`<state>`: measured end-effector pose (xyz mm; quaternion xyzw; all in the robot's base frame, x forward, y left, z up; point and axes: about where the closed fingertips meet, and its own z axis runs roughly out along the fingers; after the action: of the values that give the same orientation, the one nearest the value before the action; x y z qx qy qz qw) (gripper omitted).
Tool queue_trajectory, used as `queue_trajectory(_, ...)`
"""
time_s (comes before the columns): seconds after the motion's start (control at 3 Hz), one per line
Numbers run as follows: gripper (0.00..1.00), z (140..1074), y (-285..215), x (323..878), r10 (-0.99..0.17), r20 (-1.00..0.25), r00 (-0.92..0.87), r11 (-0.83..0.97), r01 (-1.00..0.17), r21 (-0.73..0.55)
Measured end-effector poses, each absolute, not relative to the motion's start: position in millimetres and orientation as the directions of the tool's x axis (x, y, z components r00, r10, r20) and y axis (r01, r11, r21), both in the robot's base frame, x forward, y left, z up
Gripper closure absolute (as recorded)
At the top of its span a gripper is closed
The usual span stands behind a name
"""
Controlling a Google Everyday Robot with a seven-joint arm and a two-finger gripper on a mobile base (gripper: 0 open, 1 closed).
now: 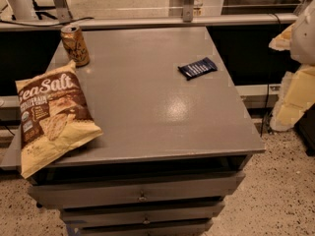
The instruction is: Pick orange can
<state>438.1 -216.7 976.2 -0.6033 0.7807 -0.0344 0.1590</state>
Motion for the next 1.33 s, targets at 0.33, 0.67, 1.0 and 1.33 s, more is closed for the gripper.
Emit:
queue_trajectory(0.33,0.00,976,-217,438,-0.953,-0.207,-0.221,0.270,-0.931,-0.246)
queue_trajectory(0.67,0.00,963,-203,449,-0.936,-0.275,-0.221,0.289,-0.928,-0.236)
queue_trajectory(1.0,0.00,938,-159,487,-0.879,-0.431,-0.205,0.318,-0.925,-0.208)
queue_trajectory(1.33,0.00,925,-105,541,-0.791,-0.586,-0.172,0.341,-0.921,-0.189)
